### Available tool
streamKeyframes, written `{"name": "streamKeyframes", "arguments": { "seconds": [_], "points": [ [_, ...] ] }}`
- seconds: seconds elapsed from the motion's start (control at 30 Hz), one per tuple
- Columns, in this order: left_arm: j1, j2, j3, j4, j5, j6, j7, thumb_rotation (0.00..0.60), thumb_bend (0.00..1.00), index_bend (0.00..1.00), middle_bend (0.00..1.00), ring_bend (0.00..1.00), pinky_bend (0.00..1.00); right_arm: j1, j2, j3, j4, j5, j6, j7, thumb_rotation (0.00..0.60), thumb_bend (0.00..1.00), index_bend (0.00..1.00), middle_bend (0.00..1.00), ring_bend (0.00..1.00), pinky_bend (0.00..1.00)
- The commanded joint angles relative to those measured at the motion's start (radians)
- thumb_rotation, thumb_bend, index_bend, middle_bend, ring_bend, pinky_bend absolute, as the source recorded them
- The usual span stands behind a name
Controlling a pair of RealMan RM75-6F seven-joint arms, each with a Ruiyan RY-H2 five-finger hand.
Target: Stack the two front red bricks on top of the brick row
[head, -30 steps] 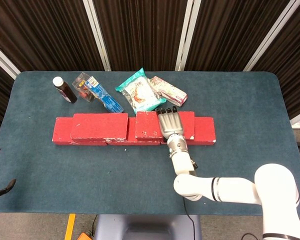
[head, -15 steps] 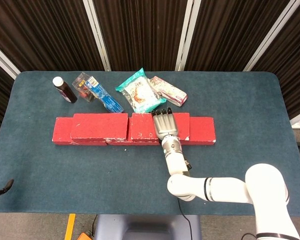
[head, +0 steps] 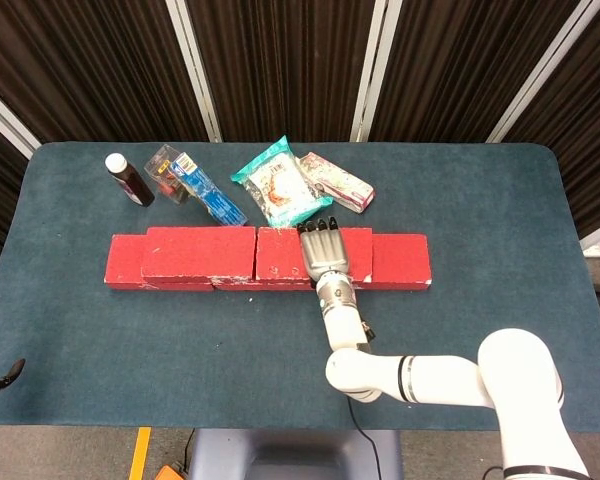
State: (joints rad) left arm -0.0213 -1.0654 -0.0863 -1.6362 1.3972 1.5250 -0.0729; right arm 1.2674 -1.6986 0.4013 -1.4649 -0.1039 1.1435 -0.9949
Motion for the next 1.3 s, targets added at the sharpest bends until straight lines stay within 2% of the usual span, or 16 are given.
{"name": "streamKeyframes", "arguments": {
  "seconds": [0.03, 1.3],
  "points": [
    [0.001, 0.001, -0.001, 0.0, 0.0, 0.001, -0.003, 0.6, 0.23, 0.0, 0.0, 0.0, 0.01, 0.003, -0.003, 0.002, 0.002, 0.003, 0.001, -0.003, 0.6, 0.07, 0.32, 0.31, 0.19, 0.0],
    [0.01, 0.008, -0.005, -0.005, -0.01, 0.003, -0.007, 0.6, 0.23, 0.0, 0.0, 0.0, 0.01, 0.02, -0.038, 0.035, 0.064, 0.031, -0.016, -0.026, 0.6, 0.05, 0.31, 0.23, 0.09, 0.0]
  ]
}}
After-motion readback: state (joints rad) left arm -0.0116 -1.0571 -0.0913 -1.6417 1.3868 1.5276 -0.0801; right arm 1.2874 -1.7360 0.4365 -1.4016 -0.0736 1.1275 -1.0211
